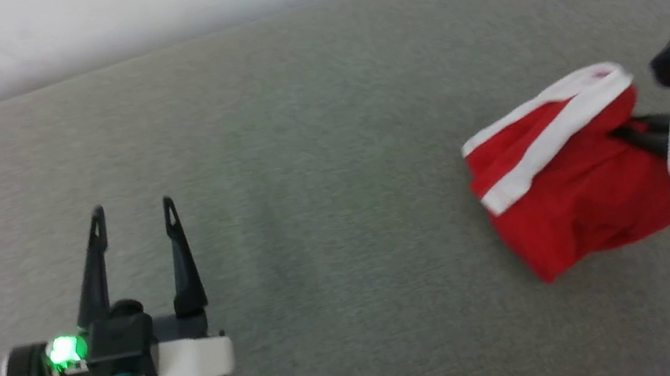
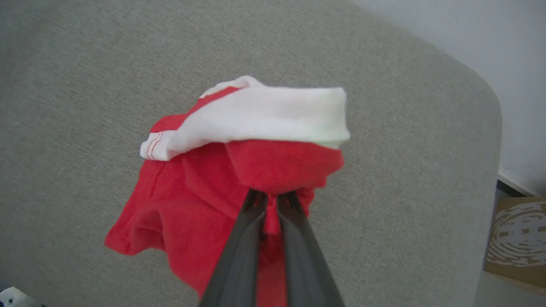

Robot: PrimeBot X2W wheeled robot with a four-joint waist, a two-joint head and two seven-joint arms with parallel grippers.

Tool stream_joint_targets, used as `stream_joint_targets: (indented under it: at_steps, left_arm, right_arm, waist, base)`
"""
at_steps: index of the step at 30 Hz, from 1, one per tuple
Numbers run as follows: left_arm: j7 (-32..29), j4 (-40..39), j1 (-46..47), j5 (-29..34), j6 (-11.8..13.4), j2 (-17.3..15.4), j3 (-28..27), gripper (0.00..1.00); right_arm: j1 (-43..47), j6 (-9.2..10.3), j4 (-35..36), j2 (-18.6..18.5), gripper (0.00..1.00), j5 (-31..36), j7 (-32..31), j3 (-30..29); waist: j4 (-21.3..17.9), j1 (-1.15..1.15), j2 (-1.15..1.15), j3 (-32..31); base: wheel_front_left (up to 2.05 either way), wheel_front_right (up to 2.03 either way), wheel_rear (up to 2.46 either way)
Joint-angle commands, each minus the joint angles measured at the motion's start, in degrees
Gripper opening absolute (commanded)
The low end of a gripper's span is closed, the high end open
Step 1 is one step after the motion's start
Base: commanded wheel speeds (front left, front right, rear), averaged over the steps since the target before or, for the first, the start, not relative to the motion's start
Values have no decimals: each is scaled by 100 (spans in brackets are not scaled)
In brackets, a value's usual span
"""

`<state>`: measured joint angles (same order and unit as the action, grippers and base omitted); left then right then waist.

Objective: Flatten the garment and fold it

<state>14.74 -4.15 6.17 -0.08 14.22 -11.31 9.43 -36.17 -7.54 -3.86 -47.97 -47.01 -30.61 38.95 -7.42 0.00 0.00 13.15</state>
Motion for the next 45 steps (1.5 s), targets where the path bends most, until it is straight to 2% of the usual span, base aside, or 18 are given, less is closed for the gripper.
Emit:
stream_joint_targets:
  at_steps: [1, 7, 17, 22, 27, 28, 29, 30, 33, 38, 41, 45]
  left_arm:
    - [26, -54, 127, 35, 35, -53, -35, 100]
    - [26, -251, 406, 132, 32, -196, 17, 100]
    - [26, -592, 839, 196, 41, -349, 197, 100]
    - [26, -753, 977, 190, 106, -335, 307, 100]
    - [26, -773, 1051, 150, 169, -328, 385, 100]
    - [26, -758, 1055, 136, 181, -327, 393, 100]
    - [26, -735, 1053, 120, 191, -323, 405, 100]
    - [26, -710, 1045, 102, 208, -311, 414, 100]
    - [26, -603, 956, 31, 266, -269, 417, 100]
    - [26, -438, 693, -78, 344, -216, 366, 100]
    - [26, -361, 536, -127, 358, -190, 325, 100]
    - [26, -270, 347, -159, 383, -162, 243, 100]
  right_arm:
    - [-109, 5, -83, -36, 0, 63, 62, -48]
    - [-451, 5, -1008, -201, 0, 456, 432, -342]
    - [-1147, 5, -2758, -442, 0, 1249, 930, -815]
    - [-1394, 5, -3495, -325, 0, 1486, 1114, -1152]
    - [-1425, 5, -3918, -26, 0, 1581, 1222, -1245]
    - [-1441, 5, -4024, 32, 27, 1599, 1273, -1301]
    - [-1456, 5, -4138, 83, 89, 1628, 1316, -1348]
    - [-1477, 5, -4256, 107, 100, 1684, 1370, -1402]
    - [-1523, 5, -4522, 140, 100, 1944, 1532, -1489]
    - [-1656, 5, -4597, -65, 100, 2618, 2113, -1554]
    - [-1754, 5, -4464, -65, 100, 2916, 2690, -1775]
    - [-1760, 5, -4147, 125, 100, 3266, 3517, -2102]
  waist:
    - [-581, 0, 0, 593]
    - [-689, 0, 0, 1188]
    - [-438, 0, 0, 1863]
    - [-337, 0, 0, 1983]
    - [-267, 0, 0, 2005]
    - [-256, 0, 0, 1983]
    - [-243, 0, 0, 1938]
    - [-229, 0, 0, 1877]
    - [-208, 0, 0, 1588]
    - [-200, 0, 0, 1032]
    - [-181, 0, 0, 760]
    - [-137, 0, 0, 461]
  base:
    - [0, 0, 0]
    - [0, 0, 0]
    - [0, 0, 0]
    - [0, 0, 0]
    - [0, 0, 0]
    - [0, 0, 0]
    - [0, 0, 0]
    - [0, 0, 0]
    - [0, 0, 0]
    - [0, 0, 0]
    - [0, 0, 0]
    - [0, 0, 0]
